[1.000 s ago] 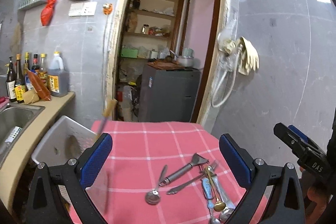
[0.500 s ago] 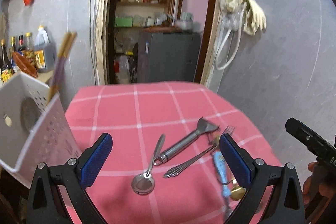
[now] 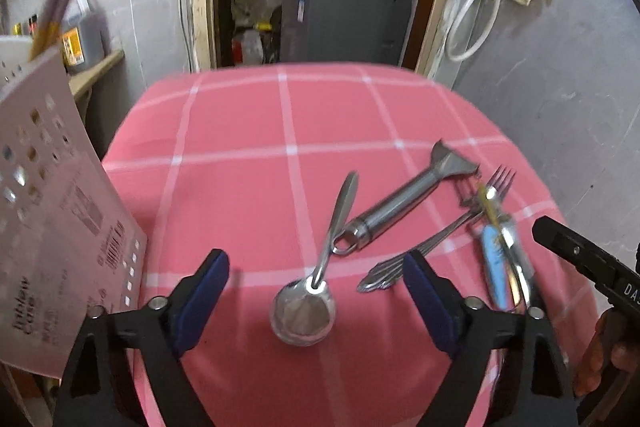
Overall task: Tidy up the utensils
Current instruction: 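Grasp another steel spoon with the left tool while the right tool grasps a small spoon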
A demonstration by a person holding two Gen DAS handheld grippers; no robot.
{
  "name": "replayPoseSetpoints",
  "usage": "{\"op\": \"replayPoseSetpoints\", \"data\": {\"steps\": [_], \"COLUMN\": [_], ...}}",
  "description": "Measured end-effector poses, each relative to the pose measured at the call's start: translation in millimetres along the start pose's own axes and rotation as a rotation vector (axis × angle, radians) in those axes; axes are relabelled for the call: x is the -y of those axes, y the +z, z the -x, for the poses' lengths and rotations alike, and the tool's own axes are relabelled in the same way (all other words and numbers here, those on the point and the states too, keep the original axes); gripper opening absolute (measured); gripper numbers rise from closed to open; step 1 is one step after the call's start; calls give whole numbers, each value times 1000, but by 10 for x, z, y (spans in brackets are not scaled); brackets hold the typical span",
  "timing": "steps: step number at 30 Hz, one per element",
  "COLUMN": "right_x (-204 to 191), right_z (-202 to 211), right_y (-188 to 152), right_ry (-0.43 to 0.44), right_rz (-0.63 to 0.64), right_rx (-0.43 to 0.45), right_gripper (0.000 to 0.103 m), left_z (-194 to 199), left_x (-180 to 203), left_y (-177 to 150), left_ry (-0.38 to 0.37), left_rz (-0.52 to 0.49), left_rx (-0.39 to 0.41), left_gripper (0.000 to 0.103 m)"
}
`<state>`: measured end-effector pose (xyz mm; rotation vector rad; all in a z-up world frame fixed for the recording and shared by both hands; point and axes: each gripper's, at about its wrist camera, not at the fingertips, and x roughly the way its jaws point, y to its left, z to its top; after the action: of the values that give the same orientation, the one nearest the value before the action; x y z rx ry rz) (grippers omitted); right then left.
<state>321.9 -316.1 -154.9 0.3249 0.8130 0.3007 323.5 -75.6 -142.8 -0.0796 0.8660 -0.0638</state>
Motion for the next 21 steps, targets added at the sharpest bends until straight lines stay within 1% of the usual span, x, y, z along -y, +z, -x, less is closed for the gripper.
{"op": "replayPoseSetpoints", "data": {"steps": [1, 2, 4, 7, 8, 9, 10, 12, 14, 17, 18, 19, 21], "right_x": [-20, -32, -91, -193, -213, -265, -268, -313, -344, -313, -284, -240, -180], "right_z": [-40, -58, -125, -212, -218, -253, -246, -260, -245, -176, -141, -117, -84], "right_y": [-10, -11, 7, 29, 61, 51, 52, 47, 38, 37, 43, 53, 42], "right_ry": [0, -1, -15, -57, -69, -89, -101, -128, -139, -132, -123, -116, -103], "right_rz": [7, 11, 24, 63, 76, 95, 101, 118, 127, 113, 102, 92, 66], "right_rx": [-10, -13, -29, -55, -61, -69, -75, -83, -86, -83, -81, -79, -82], "right_gripper": [47, 45, 44, 43, 41, 40, 37, 33, 26, 16, 14, 10, 8], "left_z": [-37, -67, -161, -169, -158, -145, -135, -120, -104, -85, -72, -59, -14], "left_x": [-3, -10, -18, 40, 70, 97, 116, 147, 199, 185, 179, 172, 162], "left_y": [-4, -6, -14, -11, -15, -23, -31, -41, -56, -64, -69, -78, -113], "left_ry": [2, 4, 13, 44, 47, 47, 46, 55, 74, 58, 51, 45, 25], "left_rz": [3, 7, 13, -29, -41, -50, -54, -59, -87, -66, -65, -62, -50], "left_rx": [-14, -30, -77, -91, -94, -98, -101, -115, -123, -141, -148, -153, -168], "left_gripper": [78, 73, 66, 57, 50, 45, 42, 31, 31, 31, 30, 30, 30]}}
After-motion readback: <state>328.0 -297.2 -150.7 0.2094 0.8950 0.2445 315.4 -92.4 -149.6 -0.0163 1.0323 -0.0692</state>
